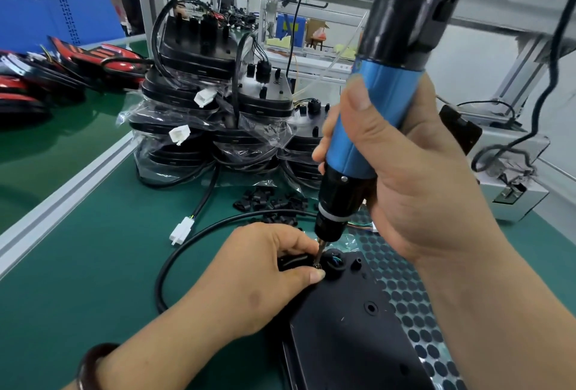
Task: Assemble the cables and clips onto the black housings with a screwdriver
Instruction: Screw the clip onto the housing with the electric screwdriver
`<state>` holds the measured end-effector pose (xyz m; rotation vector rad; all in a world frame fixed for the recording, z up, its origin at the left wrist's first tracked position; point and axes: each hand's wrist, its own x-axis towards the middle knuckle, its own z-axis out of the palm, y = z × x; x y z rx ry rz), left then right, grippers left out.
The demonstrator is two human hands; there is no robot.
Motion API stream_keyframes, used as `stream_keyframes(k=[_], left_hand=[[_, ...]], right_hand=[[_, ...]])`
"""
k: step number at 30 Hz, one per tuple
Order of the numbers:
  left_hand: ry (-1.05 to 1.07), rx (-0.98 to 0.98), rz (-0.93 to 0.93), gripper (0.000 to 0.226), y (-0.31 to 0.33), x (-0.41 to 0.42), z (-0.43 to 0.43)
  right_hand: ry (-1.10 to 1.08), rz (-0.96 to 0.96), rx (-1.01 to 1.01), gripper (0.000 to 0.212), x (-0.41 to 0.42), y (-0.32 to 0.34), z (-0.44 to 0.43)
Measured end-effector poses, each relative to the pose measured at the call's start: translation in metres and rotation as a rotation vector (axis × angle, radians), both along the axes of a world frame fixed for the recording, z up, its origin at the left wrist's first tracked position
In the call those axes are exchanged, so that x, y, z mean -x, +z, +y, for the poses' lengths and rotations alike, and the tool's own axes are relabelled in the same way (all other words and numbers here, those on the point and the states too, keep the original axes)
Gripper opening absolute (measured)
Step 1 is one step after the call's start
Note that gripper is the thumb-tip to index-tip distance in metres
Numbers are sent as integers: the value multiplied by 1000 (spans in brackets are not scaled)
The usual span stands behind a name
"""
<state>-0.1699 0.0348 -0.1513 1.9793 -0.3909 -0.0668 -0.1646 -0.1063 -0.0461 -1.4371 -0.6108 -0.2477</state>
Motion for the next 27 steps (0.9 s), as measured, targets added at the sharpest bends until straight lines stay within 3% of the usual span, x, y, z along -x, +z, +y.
stream_keyframes(k=[5,10,15,27], left_hand=[[-11,29,32,31,2,0,0],[-55,62,62,26,1,-1,3],[-40,65,41,21,2,-1,2],[-23,35,3,24,0,-2,2]], right_hand=[[119,106,-8,21,-7,5,-6],[76,10,-43,38,-10,4,1],[65,-25,-98,25,-11,-2,5],[24,-99,-114,27,-17,-4,13]])
